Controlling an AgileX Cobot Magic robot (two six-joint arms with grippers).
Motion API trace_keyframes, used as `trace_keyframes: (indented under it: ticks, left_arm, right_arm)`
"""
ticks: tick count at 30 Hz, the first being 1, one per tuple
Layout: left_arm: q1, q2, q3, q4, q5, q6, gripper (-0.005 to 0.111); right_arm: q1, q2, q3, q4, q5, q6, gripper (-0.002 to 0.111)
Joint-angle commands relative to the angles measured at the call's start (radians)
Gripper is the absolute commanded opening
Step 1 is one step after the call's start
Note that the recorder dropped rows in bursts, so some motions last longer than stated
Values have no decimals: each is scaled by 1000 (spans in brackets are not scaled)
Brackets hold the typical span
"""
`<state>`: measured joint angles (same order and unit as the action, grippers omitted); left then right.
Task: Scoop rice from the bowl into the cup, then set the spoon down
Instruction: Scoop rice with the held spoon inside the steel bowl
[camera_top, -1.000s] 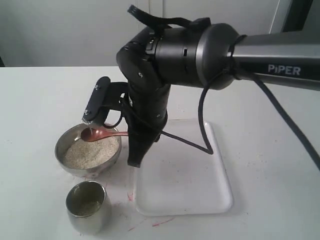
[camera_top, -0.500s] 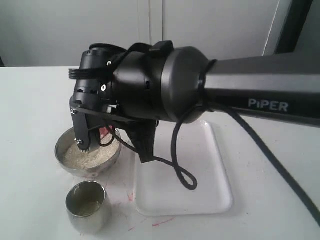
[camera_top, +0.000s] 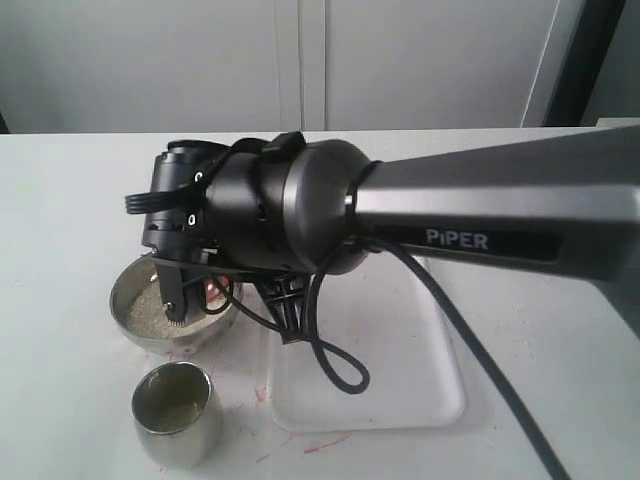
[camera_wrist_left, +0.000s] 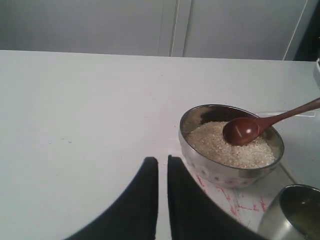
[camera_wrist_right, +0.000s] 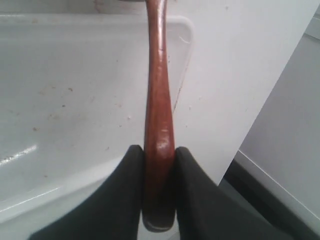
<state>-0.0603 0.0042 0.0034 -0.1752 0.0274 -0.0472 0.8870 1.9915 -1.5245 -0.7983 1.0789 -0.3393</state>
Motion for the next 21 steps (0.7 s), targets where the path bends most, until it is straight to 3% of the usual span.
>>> trace_keyframes:
  ticks: [1, 21]
  left_arm:
    - [-2, -4, -3, -9, -4, -2, 14]
    - [-2, -4, -3, -9, -4, -2, 14]
  right_arm:
    - [1, 13, 0, -11, 3, 9, 0]
    - [1, 13, 0, 108, -41, 132, 0]
